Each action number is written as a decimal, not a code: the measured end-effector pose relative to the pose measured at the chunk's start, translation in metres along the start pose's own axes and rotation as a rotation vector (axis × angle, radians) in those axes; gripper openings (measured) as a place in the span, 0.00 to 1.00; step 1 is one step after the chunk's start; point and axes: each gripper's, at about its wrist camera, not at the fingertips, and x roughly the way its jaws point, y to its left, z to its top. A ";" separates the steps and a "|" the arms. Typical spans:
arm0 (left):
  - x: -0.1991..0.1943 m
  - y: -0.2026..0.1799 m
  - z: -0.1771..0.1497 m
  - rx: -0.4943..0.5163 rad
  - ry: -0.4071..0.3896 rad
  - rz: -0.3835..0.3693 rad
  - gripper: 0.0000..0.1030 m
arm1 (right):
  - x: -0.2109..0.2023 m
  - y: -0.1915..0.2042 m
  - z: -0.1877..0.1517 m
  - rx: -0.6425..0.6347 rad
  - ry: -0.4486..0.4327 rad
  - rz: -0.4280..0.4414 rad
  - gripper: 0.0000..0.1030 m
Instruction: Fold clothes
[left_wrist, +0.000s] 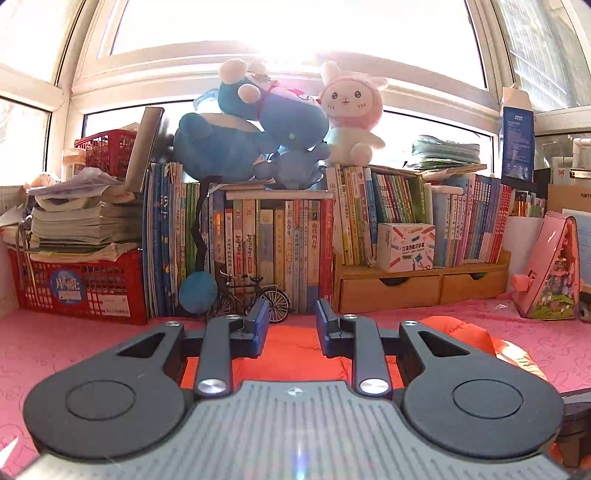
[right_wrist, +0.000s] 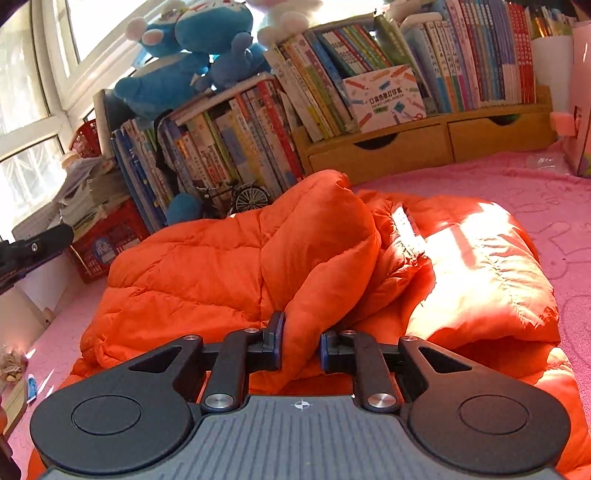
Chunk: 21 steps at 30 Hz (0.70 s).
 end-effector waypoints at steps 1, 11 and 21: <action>0.011 -0.003 -0.001 0.021 0.000 0.009 0.26 | -0.001 0.002 -0.001 -0.016 -0.004 -0.009 0.19; 0.060 0.003 -0.069 0.039 0.213 0.088 0.32 | -0.016 -0.006 -0.002 -0.144 -0.064 -0.164 0.54; 0.069 0.012 -0.071 -0.022 0.259 0.088 0.43 | -0.037 0.052 0.006 -0.562 -0.283 -0.327 0.82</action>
